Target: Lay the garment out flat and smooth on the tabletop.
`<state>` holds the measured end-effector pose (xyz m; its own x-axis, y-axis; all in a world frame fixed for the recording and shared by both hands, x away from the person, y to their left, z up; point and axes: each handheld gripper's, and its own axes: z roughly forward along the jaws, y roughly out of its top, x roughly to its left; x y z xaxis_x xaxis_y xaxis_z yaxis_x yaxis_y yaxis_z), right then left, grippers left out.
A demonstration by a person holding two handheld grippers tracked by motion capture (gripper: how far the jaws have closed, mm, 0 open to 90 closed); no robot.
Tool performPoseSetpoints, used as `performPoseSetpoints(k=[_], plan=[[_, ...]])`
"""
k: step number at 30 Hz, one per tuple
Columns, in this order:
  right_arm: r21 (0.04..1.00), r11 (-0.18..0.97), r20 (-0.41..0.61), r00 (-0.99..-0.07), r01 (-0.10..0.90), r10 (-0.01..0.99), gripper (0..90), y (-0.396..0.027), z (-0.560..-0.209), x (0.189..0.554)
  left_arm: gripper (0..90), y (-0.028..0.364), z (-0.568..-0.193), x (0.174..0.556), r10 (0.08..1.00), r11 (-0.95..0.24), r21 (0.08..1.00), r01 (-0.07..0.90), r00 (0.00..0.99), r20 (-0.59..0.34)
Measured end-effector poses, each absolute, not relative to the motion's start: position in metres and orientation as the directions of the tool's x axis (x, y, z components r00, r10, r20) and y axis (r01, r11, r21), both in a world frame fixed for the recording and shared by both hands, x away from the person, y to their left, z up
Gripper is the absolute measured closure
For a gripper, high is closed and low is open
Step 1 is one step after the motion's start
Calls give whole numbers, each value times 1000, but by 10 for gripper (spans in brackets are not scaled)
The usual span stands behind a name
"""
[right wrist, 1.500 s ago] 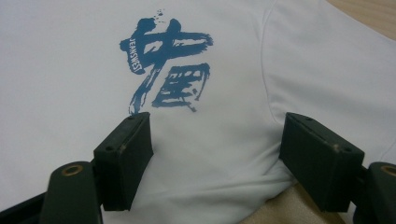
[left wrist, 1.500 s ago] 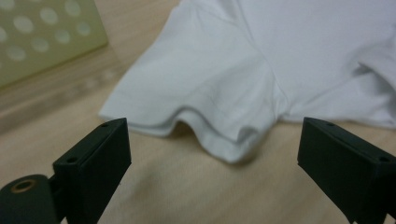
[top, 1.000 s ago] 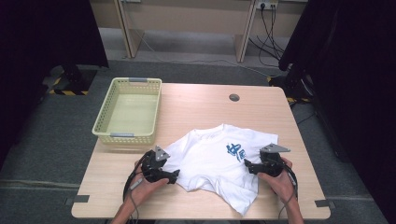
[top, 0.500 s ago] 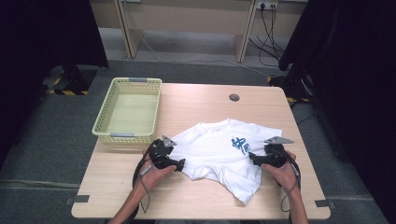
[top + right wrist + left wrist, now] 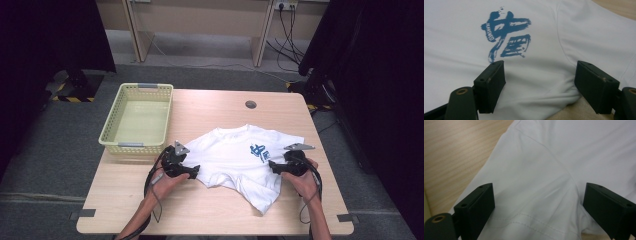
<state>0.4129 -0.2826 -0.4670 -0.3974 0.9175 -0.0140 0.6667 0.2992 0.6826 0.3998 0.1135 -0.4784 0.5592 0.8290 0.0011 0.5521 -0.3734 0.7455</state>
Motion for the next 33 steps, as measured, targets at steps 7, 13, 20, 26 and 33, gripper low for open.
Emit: performPoseSetpoints(k=[7,13,20,26,33], plan=[[726,312,29,-481,612,876,268,-263,-457,379,97,115,-470,362,797,-415,761,499,603,38],[723,391,42,-601,570,798,313,-225,-451,363,96,144,-477,335,823,-389,763,517,567,35],[688,505,19,-709,521,705,629,-190,-462,356,89,168,-485,321,858,-352,747,564,514,16],[731,505,7,-744,460,668,849,-195,-456,336,72,172,-486,322,866,-330,737,590,500,-12],[793,438,-13,-707,423,707,843,-233,-438,280,61,172,-486,323,872,-323,734,597,489,-14]])
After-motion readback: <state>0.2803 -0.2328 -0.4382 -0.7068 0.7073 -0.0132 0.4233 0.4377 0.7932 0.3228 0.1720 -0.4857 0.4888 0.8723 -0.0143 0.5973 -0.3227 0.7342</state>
